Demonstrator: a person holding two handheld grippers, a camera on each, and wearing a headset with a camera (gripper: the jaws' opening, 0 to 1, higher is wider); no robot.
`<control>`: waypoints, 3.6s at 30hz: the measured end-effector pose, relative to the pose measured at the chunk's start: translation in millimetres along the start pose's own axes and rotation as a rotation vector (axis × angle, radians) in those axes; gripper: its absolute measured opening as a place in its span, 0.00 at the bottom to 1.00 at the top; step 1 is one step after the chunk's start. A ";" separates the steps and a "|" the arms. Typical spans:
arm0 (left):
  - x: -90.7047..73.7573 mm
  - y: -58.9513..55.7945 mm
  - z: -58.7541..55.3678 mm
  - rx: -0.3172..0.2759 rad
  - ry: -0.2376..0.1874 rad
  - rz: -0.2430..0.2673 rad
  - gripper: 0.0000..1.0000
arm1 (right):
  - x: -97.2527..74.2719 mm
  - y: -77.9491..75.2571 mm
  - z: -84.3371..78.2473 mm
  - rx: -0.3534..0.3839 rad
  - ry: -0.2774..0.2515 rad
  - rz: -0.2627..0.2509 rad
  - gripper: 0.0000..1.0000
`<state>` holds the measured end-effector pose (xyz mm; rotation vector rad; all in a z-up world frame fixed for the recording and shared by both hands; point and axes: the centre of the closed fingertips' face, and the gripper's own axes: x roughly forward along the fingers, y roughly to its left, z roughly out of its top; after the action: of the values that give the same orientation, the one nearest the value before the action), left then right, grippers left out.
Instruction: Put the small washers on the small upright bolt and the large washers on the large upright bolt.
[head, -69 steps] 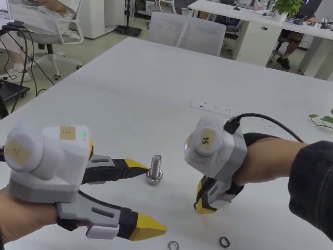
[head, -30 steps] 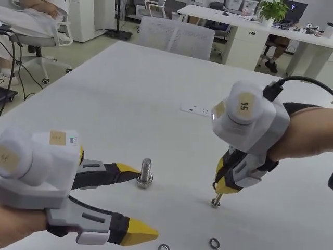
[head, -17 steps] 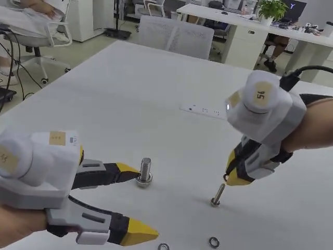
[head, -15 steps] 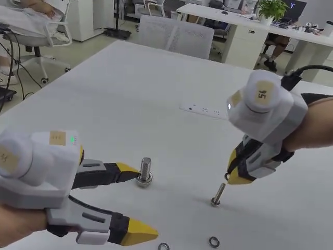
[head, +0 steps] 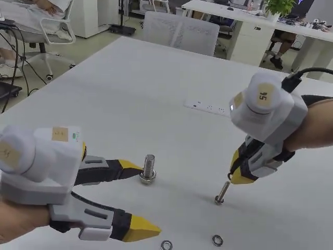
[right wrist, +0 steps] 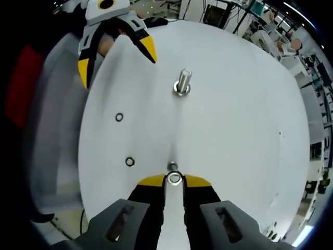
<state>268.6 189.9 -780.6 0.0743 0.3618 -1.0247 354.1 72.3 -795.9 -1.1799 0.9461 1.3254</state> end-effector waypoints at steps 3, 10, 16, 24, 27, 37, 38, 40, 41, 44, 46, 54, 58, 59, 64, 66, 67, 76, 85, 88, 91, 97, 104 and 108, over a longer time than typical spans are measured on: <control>0.2 0.1 -1.3 -0.003 0.002 0.000 0.67 | 4.2 0.1 -2.3 0.004 0.001 0.008 0.13; 1.2 0.1 -3.1 -0.006 0.006 -0.002 0.67 | 8.7 -0.6 -3.9 0.007 -0.005 0.015 0.13; 1.6 -0.1 -4.0 -0.009 0.008 -0.003 0.67 | 12.5 -0.2 -3.3 0.007 -0.007 0.021 0.13; 2.0 0.1 -4.8 -0.010 0.010 0.000 0.67 | 15.6 -1.0 -5.4 0.010 -0.005 0.025 0.13; 2.3 -0.3 -4.8 -0.011 0.010 -0.001 0.67 | 16.4 -1.3 -5.7 0.014 -0.007 0.025 0.13; 2.0 0.0 -5.2 -0.012 0.013 0.000 0.67 | 20.7 -1.1 -7.4 0.017 -0.004 0.033 0.13; 1.9 0.0 -5.3 -0.012 0.013 -0.001 0.67 | 21.0 -1.1 -7.5 0.019 -0.004 0.035 0.13; 1.7 0.6 -5.4 -0.013 0.013 0.000 0.67 | 22.3 -1.6 -7.7 0.020 -0.004 0.036 0.13; 1.7 0.8 -5.4 -0.014 0.013 0.000 0.67 | 23.0 -2.1 -7.6 0.021 -0.005 0.036 0.13; 1.9 0.9 -5.8 -0.014 0.014 -0.001 0.67 | 26.2 -2.8 -7.5 0.022 -0.007 0.041 0.13; 2.0 1.3 -6.1 -0.015 0.015 -0.001 0.67 | 29.0 -3.1 -8.3 0.026 -0.005 0.045 0.13; 2.1 1.4 -7.1 -0.018 0.018 -0.002 0.67 | 42.2 -2.0 -12.1 0.040 -0.004 0.058 0.13; 2.1 1.3 -7.4 -0.018 0.019 -0.003 0.67 | 48.5 -3.8 -13.0 0.048 -0.008 0.063 0.13; 2.0 1.4 -7.6 -0.019 0.020 -0.003 0.67 | 50.6 -4.3 -13.3 0.047 -0.008 0.063 0.13; 1.6 1.9 -7.5 -0.020 0.019 0.000 0.67 | 58.9 -5.3 -14.4 0.050 -0.008 0.065 0.13; 1.5 2.3 -7.6 -0.020 0.019 0.001 0.67 | 60.7 -5.1 -14.6 0.048 -0.006 0.065 0.13; 1.5 2.3 -7.6 -0.021 0.019 0.001 0.67 | 61.2 -6.0 -14.5 0.046 -0.008 0.061 0.13; 1.6 3.0 -7.7 -0.021 0.021 0.001 0.67 | 65.4 -4.8 -15.2 0.055 -0.010 0.065 0.13; 1.8 4.8 -7.9 -0.023 0.020 0.004 0.66 | 69.4 -3.8 -16.4 0.049 -0.005 0.068 0.14; 2.3 4.7 -8.1 -0.023 0.021 0.003 0.66 | 69.2 -3.2 -16.3 0.051 -0.005 0.070 0.14; 2.4 4.4 -7.8 -0.023 0.020 0.002 0.67 | 69.2 -3.0 -16.1 0.052 -0.005 0.071 0.14; 2.5 4.5 -7.9 -0.022 0.021 0.003 0.67 | 69.0 -3.9 -15.5 0.053 -0.005 0.068 0.15; 3.2 4.9 -8.0 -0.021 0.023 0.002 0.67 | 67.7 -4.9 -15.6 0.056 -0.007 0.065 0.18; 4.1 5.1 -8.5 -0.021 0.025 0.001 0.67 | 65.8 -5.3 -17.6 0.060 -0.007 0.060 0.20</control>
<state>272.6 191.1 -790.4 0.0683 0.3955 -1.0196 365.8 69.1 -863.1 -1.1084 1.0161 1.3385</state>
